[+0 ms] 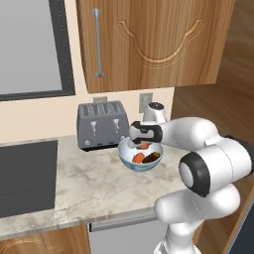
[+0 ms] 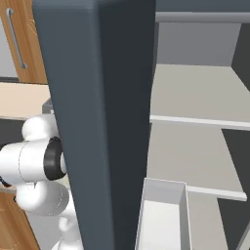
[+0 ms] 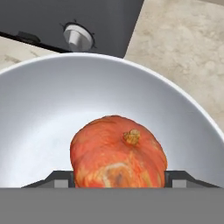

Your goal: Take the squash, sweet potato, and squash from the freezer and place them in the bowl on the counter.

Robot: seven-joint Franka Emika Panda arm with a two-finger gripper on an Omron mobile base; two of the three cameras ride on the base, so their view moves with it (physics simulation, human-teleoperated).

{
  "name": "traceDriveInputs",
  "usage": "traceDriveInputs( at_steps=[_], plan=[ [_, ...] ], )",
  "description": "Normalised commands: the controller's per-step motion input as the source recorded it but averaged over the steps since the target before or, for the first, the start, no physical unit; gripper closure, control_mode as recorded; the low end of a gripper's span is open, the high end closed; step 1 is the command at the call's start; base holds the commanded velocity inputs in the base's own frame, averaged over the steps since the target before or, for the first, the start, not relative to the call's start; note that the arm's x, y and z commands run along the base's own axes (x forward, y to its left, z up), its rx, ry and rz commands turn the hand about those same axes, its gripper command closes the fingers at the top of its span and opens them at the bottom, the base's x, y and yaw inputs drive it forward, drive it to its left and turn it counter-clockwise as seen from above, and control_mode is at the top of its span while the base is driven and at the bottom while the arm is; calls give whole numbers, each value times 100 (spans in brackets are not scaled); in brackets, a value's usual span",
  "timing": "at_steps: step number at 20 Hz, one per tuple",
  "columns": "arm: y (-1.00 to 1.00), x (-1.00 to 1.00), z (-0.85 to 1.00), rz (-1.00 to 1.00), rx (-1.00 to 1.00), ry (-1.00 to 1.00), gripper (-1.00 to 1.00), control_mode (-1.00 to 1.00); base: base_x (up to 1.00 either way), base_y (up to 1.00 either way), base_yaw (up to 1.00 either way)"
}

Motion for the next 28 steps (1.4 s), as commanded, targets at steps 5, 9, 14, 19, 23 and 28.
traceDriveInputs(
  at_steps=[5, 9, 14, 19, 23, 28],
  plan=[
    [0, 3, -11, 0, 0, 0, -100, -100, 0, 0, 0],
    [0, 0, -1, 0, 0, -6, -100, -100, 0, 0, 0],
    [-3, -4, 2, 0, 0, -25, -100, -100, 0, 0, 0],
    [0, -63, 20, 0, 0, -35, -100, -100, 0, 0, 0],
    [3, -100, 17, 0, 0, -41, -100, -100, 0, 0, 0],
    [2, -87, 69, 0, 1, -31, -100, -100, 0, 0, 0]
  ],
)
